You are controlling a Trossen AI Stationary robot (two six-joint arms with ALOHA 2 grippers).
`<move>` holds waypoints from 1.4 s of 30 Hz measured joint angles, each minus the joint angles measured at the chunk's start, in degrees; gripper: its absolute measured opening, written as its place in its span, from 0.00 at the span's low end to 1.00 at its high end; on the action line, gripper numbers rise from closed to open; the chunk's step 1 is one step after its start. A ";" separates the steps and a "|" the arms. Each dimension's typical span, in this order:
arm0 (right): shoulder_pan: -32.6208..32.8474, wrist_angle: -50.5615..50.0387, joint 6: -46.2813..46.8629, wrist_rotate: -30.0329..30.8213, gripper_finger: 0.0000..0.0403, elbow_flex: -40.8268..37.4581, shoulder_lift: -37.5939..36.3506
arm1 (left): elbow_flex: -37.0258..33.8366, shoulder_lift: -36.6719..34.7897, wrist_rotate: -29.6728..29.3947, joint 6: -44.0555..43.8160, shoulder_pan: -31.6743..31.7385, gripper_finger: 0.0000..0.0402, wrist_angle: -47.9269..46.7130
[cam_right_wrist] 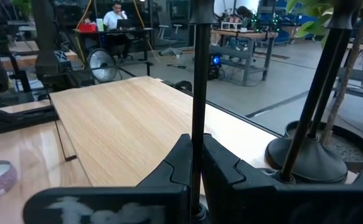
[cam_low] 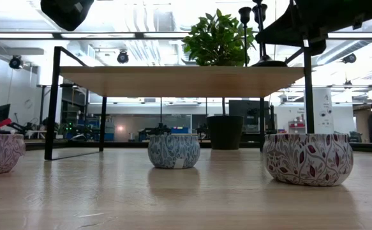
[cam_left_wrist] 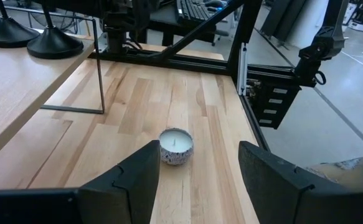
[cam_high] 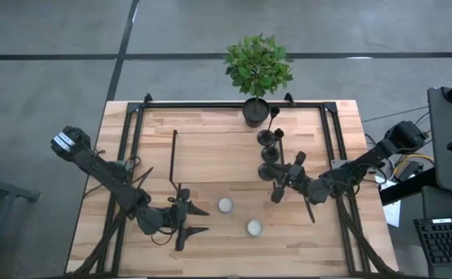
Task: Pick & Place candle stick holders
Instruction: Put the black candle holder on the shelf aligned with the other black candle holders, then put the pink scented black candle on the shelf
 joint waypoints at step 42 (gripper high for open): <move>3.34 -0.90 0.27 -0.04 0.40 0.07 -1.90 | -0.02 0.13 -0.16 0.14 0.00 0.53 -0.39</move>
